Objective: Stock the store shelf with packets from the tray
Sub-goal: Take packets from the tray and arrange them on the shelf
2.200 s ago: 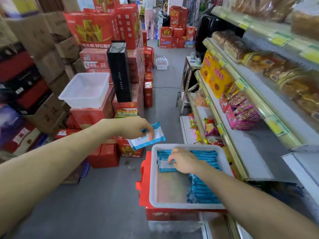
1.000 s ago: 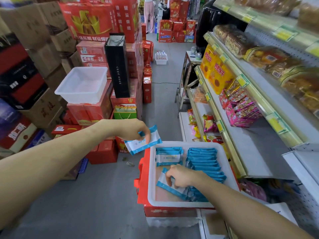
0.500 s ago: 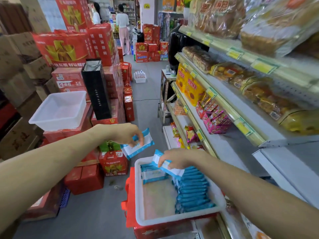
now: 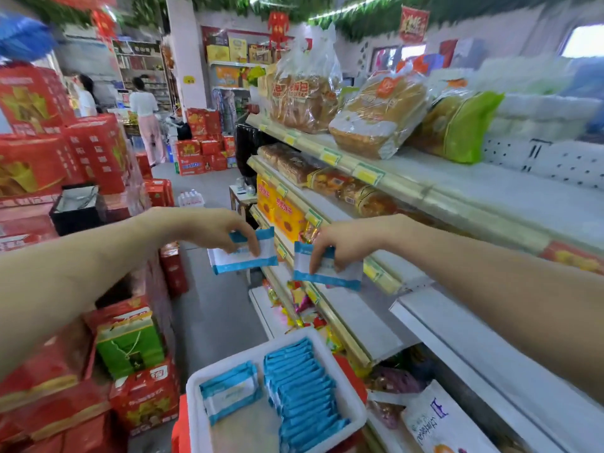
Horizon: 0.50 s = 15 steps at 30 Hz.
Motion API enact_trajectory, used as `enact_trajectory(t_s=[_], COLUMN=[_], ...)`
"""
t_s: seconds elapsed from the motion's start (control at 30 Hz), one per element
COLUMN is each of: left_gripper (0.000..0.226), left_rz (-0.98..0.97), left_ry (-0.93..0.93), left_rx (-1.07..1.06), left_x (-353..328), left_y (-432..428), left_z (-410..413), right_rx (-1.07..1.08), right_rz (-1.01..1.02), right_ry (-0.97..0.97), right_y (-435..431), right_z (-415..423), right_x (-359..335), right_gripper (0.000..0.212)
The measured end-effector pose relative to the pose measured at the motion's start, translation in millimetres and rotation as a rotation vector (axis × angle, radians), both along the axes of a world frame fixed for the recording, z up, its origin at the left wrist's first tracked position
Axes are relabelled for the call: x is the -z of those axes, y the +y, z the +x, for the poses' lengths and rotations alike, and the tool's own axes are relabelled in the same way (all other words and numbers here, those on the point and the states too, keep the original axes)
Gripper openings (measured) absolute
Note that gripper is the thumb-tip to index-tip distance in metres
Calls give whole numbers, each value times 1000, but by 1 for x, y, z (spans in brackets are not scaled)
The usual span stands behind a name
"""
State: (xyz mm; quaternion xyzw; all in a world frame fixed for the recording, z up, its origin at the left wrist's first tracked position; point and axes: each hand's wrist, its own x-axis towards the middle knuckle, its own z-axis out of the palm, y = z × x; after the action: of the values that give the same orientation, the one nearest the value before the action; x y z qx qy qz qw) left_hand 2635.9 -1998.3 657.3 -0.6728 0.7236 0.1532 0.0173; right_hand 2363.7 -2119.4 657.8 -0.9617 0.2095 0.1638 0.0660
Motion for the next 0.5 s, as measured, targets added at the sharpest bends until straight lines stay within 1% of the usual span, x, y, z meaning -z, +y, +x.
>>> enact_trajectory(t_s=[0.1,0.27,0.43,0.5], left_gripper=[51,56,53,52], left_rz=[-59,-161,-216,-237], left_ry=[19,65,126,136], left_rx=[81,167,261,316], left_x=[-44,-114,-158,-171], left_y=[-23,-53,-79,-89], left_z=[-27,-77,-142,-175], right_rx=[47,154,348,421], right_rz=[-51,-78,-97,-112], right_ry=[-32,-156,-292,-312], right_y=[-5,-5,-7,-3], right_z=[-27,-88,-172,-212], right_x=[-50,-127,-173,-185], right_gripper=[50,49,48,49])
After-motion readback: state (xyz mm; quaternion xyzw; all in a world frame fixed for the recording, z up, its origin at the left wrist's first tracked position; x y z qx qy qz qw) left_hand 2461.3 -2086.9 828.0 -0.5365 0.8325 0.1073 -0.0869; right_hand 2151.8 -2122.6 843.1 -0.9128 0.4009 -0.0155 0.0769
